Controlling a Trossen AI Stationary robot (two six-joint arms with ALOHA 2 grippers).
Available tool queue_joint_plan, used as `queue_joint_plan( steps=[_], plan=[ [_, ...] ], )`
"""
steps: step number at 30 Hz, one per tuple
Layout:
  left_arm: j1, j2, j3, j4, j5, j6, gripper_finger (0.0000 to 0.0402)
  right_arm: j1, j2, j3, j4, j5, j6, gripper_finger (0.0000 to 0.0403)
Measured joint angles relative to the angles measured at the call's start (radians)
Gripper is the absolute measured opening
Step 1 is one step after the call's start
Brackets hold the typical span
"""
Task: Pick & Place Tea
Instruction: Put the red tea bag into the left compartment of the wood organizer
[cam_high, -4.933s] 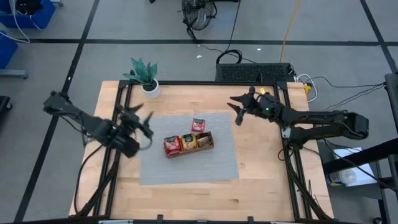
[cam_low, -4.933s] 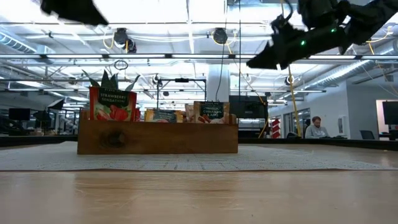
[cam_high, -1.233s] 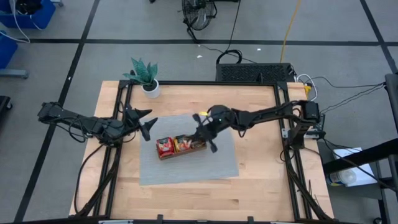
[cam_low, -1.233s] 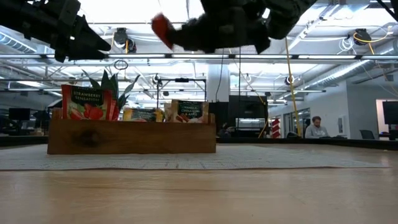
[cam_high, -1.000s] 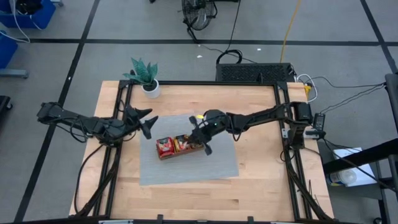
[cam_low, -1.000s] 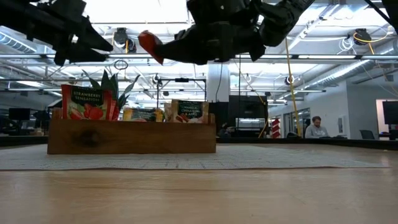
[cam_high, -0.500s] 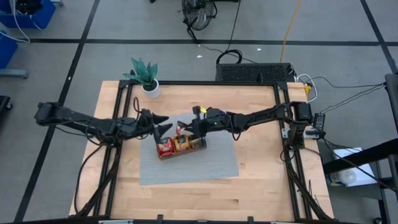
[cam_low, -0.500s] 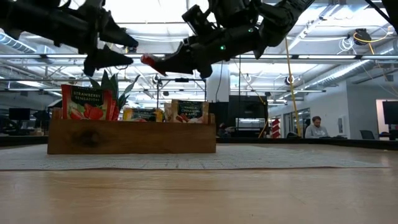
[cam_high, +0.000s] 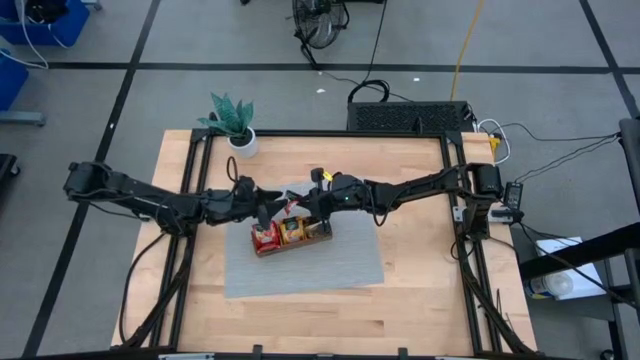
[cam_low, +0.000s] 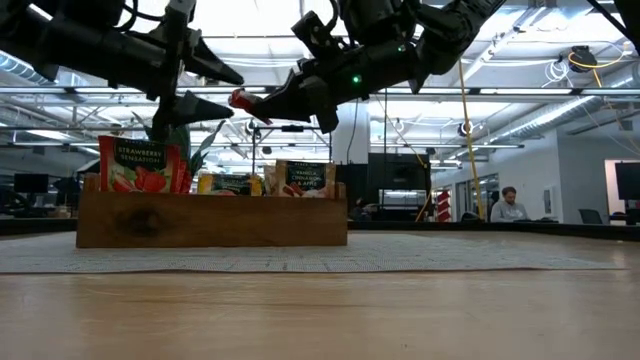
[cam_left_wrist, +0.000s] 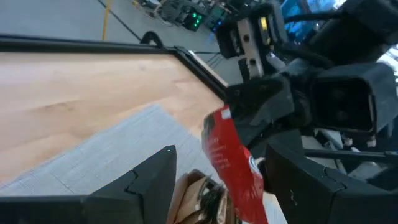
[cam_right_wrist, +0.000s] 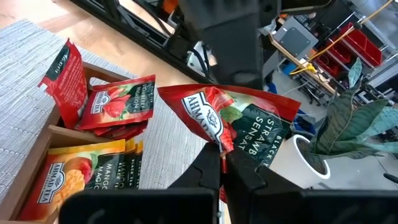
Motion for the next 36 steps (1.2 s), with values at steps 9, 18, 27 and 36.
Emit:
queue_joint_plan(
  steps=[9,18,27,36],
  plan=[
    [0.0,0.09,0.0,0.107,0.01,-0.015,0.0232,0.0,0.0,0.0,0.001,0.0,0.0,0.0],
    [0.001,0.091,0.0,0.132,0.029,0.052,0.0037,0.0,0.0,0.0,0.001,0.029,0.026,0.0],
    [-0.021,0.028,0.015,0.09,0.039,0.237,0.0005,0.001,-0.004,0.003,-0.033,0.102,0.137,0.002],
    [-0.093,-0.202,0.151,-0.42,-0.126,0.356,0.0002,-0.003,-0.004,0.002,-0.223,0.131,0.242,0.0106]
  ],
)
